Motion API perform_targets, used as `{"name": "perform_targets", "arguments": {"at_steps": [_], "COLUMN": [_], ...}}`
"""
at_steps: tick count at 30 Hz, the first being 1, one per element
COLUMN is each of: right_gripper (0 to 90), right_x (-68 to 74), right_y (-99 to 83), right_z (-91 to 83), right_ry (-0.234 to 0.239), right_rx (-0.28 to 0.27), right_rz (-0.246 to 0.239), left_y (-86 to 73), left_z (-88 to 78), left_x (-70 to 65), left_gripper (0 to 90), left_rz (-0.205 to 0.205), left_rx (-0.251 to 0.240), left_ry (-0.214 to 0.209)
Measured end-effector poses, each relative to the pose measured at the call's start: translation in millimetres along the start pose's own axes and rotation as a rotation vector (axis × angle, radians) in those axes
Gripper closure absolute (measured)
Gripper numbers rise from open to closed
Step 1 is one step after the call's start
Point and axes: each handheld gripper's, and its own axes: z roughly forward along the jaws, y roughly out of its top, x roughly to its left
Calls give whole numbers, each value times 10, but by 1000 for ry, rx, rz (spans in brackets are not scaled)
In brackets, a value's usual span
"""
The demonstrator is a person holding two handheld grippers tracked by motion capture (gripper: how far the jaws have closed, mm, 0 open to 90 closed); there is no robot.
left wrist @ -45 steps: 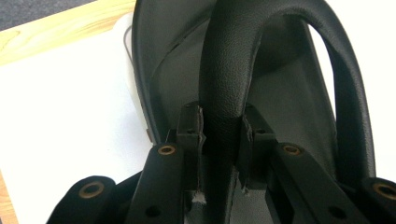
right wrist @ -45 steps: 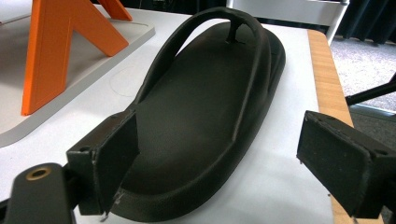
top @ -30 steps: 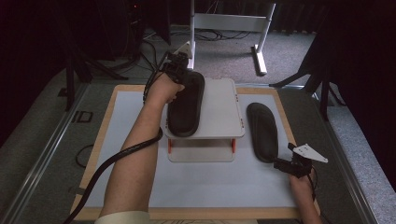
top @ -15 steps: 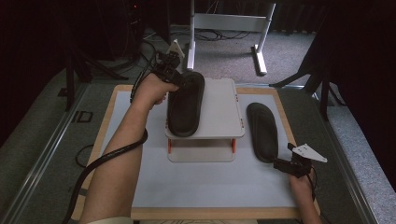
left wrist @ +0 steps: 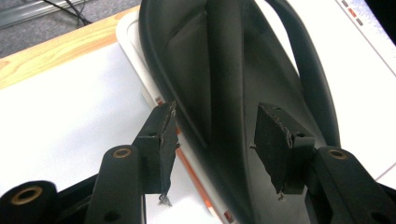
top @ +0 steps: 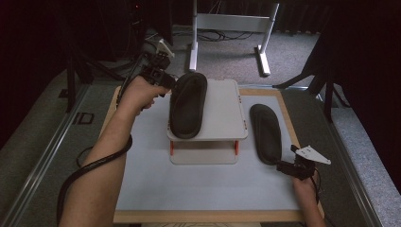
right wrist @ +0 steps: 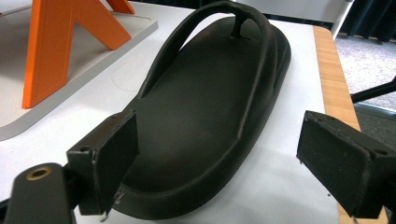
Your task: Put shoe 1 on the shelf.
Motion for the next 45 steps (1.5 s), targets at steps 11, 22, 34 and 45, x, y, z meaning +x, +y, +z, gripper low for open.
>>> {"name": "perform_targets", "arguments": {"at_steps": [11, 22, 34, 45], "right_gripper": [121, 121, 121, 122], "right_x": [15, 16, 16, 23], "right_y": [0, -1, -2, -3], "right_z": [6, 7, 5, 2], "right_ry": [-4, -5, -6, -9], "right_rx": [9, 8, 7, 3], "right_rz": [-5, -6, -8, -13], "left_y": [-341, -736, -1081, -1488], "left_z": [-35, -17, 96, 334], "left_x": [206, 335, 402, 509], "left_gripper": [401, 298, 213, 208], "left_rz": [-10, -17, -29, -75], "left_rx": [-72, -158, -229, -336], "left_ry": [-36, -44, -5, 9]}}
